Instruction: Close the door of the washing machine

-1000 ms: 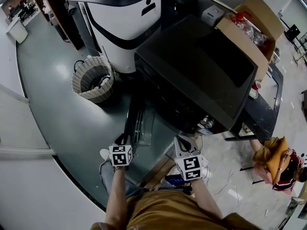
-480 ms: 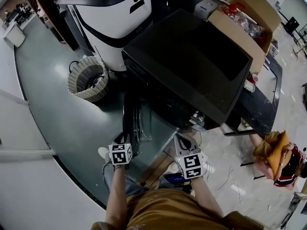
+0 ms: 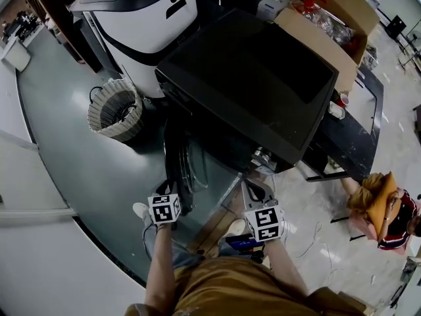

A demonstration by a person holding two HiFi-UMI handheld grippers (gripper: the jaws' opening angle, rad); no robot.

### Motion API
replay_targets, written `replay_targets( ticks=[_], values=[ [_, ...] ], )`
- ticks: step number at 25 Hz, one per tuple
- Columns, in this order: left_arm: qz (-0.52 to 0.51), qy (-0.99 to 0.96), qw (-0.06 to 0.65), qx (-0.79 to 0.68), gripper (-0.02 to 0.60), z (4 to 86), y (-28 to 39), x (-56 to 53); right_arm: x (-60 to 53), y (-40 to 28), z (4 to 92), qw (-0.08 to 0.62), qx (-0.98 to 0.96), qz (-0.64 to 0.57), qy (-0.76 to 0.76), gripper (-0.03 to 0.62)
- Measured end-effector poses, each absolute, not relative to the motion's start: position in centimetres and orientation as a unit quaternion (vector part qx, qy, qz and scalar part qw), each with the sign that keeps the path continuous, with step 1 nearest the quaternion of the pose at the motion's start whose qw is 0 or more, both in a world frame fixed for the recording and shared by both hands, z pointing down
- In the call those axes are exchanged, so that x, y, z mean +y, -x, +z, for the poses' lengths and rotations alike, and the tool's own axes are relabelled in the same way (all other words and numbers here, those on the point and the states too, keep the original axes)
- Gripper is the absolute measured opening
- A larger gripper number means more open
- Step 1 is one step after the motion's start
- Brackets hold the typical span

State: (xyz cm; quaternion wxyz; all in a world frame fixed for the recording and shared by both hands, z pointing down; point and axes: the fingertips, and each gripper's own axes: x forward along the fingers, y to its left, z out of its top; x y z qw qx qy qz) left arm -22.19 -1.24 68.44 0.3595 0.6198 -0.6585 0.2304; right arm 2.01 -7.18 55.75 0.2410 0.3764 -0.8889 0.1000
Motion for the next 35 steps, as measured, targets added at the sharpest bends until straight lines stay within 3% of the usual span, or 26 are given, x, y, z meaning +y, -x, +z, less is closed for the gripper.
replay_targets(
  ticks=[35],
  values=[
    [0.204,-0.665,0.378,-0.611,0.153,68.2,15.7,-4.8,-7.3,-7.5,54.5,0.232,-0.863,0.100,-0.438,0.012]
  ],
)
